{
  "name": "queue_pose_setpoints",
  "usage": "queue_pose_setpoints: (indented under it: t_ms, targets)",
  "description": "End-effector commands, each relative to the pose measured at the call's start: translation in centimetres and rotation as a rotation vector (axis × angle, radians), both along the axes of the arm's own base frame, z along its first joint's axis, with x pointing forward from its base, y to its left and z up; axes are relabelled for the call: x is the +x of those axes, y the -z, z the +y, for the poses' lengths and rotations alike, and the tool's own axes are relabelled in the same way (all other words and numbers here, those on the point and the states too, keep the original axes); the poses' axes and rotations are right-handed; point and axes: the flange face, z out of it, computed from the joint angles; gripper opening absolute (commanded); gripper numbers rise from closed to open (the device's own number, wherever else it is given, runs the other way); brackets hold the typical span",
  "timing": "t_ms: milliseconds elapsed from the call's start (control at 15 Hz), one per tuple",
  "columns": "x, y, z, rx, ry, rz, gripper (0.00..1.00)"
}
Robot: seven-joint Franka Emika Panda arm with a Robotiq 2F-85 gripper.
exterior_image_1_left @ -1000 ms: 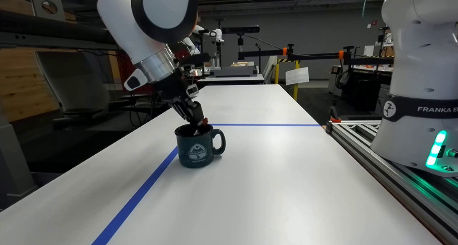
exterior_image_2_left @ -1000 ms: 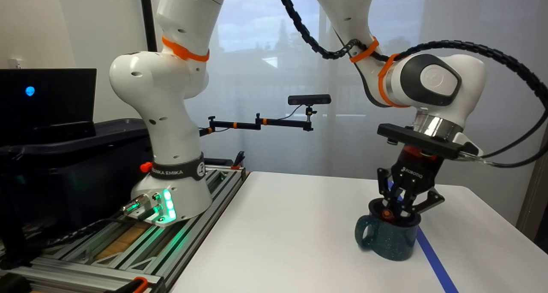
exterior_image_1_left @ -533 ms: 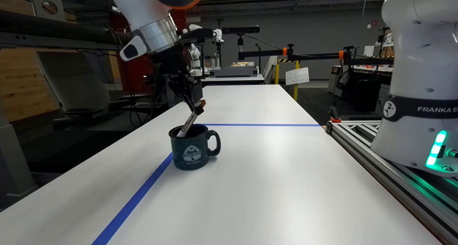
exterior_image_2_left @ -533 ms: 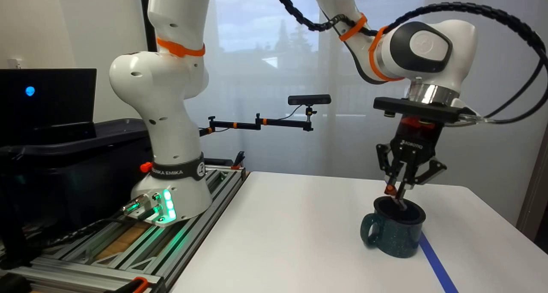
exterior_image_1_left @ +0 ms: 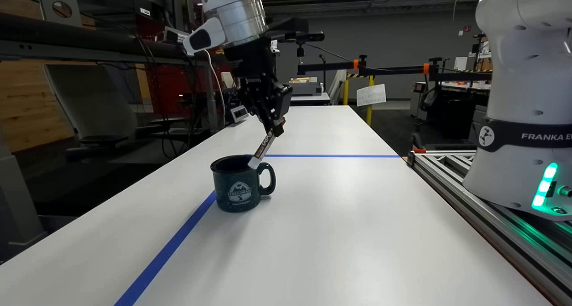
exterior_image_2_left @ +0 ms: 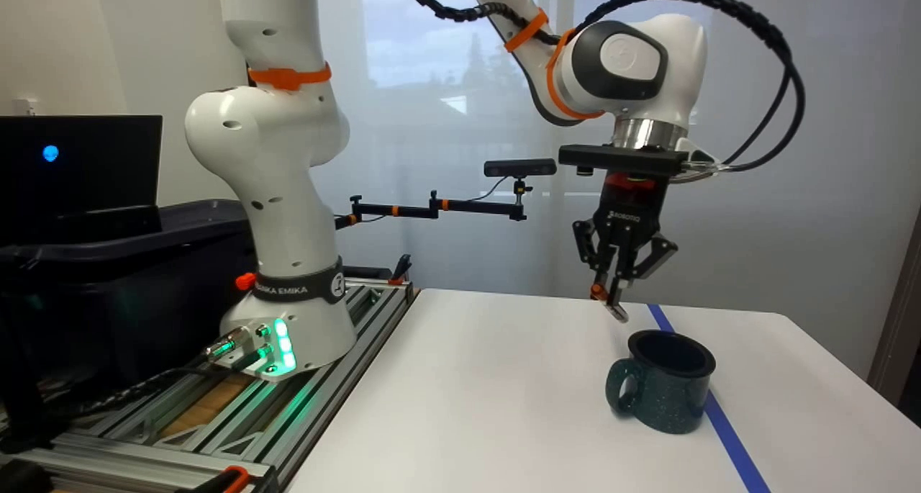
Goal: Remove the marker from the green mug.
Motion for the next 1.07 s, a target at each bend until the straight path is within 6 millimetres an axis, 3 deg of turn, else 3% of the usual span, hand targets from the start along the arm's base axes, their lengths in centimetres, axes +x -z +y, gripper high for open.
queue_pose_setpoints:
  t_ms: [0,467,600,800,867,1000]
  targets:
    - [-1.7,2.1,3.0,-0.030,-0.131,-0.092,0.05]
    - [-0.1,10.9,5.5,0.063,-0.283,-0.137,0.05]
    - [0.1,12.7,5.8,0.074,-0.290,-0.119,0.05]
    - [0.9,13.9,5.9,0.078,-0.295,-0.111,0.05]
    - [1.0,13.8,5.9,0.070,-0.295,-0.103,0.45]
    - [1.6,13.5,6.1,0.066,-0.296,-0.115,0.52]
